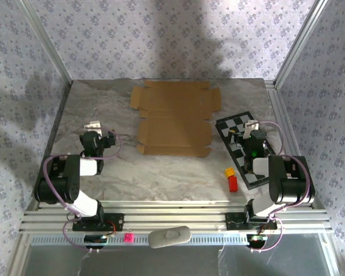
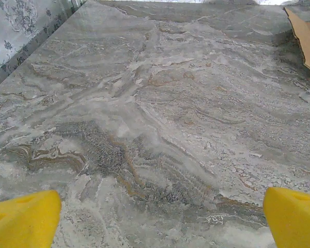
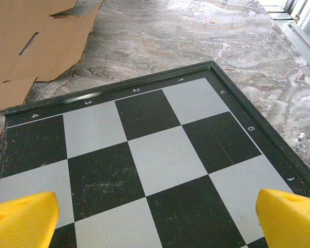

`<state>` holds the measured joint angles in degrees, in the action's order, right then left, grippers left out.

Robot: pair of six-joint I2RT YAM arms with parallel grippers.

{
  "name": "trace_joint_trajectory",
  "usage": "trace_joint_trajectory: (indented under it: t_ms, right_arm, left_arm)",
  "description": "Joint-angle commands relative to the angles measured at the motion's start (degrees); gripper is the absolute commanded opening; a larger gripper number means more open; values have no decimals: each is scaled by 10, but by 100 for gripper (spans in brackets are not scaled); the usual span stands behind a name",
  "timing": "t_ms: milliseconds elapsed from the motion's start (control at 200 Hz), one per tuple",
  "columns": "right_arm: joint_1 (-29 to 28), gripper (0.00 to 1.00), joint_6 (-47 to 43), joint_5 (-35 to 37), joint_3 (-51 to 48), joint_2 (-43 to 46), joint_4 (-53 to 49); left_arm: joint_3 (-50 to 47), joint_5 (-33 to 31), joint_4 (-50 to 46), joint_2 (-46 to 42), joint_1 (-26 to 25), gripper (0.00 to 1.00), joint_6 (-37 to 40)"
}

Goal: Fold the paper box

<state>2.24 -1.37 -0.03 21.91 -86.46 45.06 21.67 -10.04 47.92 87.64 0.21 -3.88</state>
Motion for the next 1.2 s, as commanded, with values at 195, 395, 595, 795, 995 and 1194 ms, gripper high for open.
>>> trace_joint_trajectory:
  t_ms: [195,395,595,795,995,1194]
  right_arm:
    - [0,100,-3,0,11,-6,0]
    - [1,100,-3,1,11,-6,-1]
    - [0,100,-3,1,12,-6,-1]
    - [-21,100,-3,77,13,62,-58]
    - [-71,100,72,201,81,286,-291]
    - [-189,100,39,284,351,367,-519]
  left_arm:
    - [10,-3,6,2,-2,100,6]
    - [10,-4,6,2,-2,100,6]
    - [10,-3,6,2,-2,100,6]
    - [10,-3,5,2,-2,100,6]
    - [11,-3,4,2,-2,100,6]
    - [10,-4,5,2,-2,100,6]
